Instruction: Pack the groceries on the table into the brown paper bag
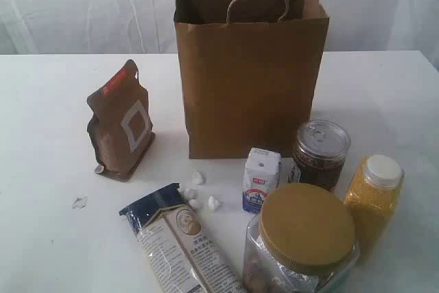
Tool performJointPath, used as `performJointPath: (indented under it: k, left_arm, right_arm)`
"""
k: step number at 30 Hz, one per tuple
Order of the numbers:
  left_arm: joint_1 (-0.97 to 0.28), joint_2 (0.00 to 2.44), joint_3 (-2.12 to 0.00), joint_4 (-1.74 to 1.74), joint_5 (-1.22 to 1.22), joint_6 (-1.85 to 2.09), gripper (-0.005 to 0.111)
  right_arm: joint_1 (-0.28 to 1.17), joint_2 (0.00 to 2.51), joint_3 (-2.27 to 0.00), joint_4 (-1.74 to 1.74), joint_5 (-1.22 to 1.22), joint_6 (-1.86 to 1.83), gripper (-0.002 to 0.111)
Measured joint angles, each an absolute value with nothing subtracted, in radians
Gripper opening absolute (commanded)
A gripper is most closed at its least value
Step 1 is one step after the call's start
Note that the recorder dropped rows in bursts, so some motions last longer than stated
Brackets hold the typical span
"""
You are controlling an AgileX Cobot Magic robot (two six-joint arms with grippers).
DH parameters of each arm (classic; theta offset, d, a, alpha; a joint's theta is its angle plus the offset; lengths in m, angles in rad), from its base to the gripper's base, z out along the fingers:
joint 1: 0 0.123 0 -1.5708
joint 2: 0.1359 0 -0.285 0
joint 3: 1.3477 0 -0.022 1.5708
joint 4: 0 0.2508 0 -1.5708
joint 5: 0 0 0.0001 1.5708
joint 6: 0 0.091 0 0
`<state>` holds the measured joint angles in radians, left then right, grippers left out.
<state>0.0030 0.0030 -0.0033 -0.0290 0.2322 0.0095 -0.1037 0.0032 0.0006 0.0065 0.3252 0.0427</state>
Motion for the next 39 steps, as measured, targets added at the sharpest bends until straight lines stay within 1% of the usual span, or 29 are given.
performJointPath:
  k: [8,11,16,17,20,22,23,25,26,27,29,31,32,33,36,38,39]
  left_arm:
    - [0.003,0.003,-0.003,-0.029,0.232,0.009,0.0]
    - [0.003,0.003,-0.003,-0.029,0.232,0.009,0.0]
    - [0.003,0.003,-0.003,-0.029,0.232,0.009,0.0]
    - [0.003,0.003,-0.003,-0.029,0.232,0.009,0.0]
    - [0.003,0.003,-0.003,-0.029,0.232,0.009,0.0]
    - [0.003,0.003,-0.003,-0.029,0.232,0.009,0.0]
    - [0.003,0.003,-0.003,-0.029,0.232,0.009,0.0]
    - [0.003,0.003,-0.003,-0.029,0.232,0.009,0.0]
    - [0.003,0.003,-0.003,-0.029,0.232,0.009,0.0]
    - [0.003,0.003,-0.003,-0.029,0.232,0.009,0.0]
    - [0.003,0.003,-0.003,-0.029,0.232,0.009,0.0]
    - [0.003,0.003,-0.003,-0.029,0.232,0.009,0.0]
    - [0.003,0.003,-0.003,-0.029,0.232,0.009,0.0]
    - [0.003,0.003,-0.003,-0.029,0.232,0.009,0.0]
    - [0.003,0.003,-0.003,-0.029,0.232,0.009,0.0]
    - [0.003,0.003,-0.003,-0.029,0.232,0.009,0.0]
    - [0.003,0.003,-0.003,-0.029,0.232,0.009,0.0]
  right_arm:
    - [-0.104,0.003,0.001,-0.005,0.325,0.038,0.0]
    - [-0.104,0.003,0.001,0.051,0.268,0.038,0.0]
    - [-0.104,0.003,0.001,0.456,0.028,0.152,0.0]
    - [-0.104,0.003,0.001,0.552,-0.085,0.186,0.0]
    - [-0.104,0.001,0.001,0.622,-0.267,0.255,0.0]
    - [-0.104,0.001,0.0,0.628,-0.423,0.39,0.0]
    - [-0.104,0.0,-0.018,0.628,-0.541,0.544,0.0]
    - [-0.104,0.023,-0.13,0.591,-0.657,0.675,0.0]
    - [-0.104,0.094,-0.259,0.49,-0.699,0.675,0.0]
    - [-0.104,0.131,-0.33,0.411,-0.707,0.665,0.0]
    - [-0.104,0.3,-0.534,0.095,-0.713,0.583,0.0]
    - [-0.104,0.459,-0.713,-0.268,-0.607,0.441,0.0]
    - [-0.102,0.55,-0.793,-0.428,-0.479,0.398,0.0]
    - [-0.1,0.599,-0.825,-0.479,-0.395,0.384,0.0]
    - [-0.1,0.792,-0.907,-0.564,-0.026,0.323,0.0]
    - [-0.1,0.979,-0.952,-0.58,0.317,0.288,0.0]
    - [-0.1,1.099,-0.979,-0.548,0.537,0.278,0.0]
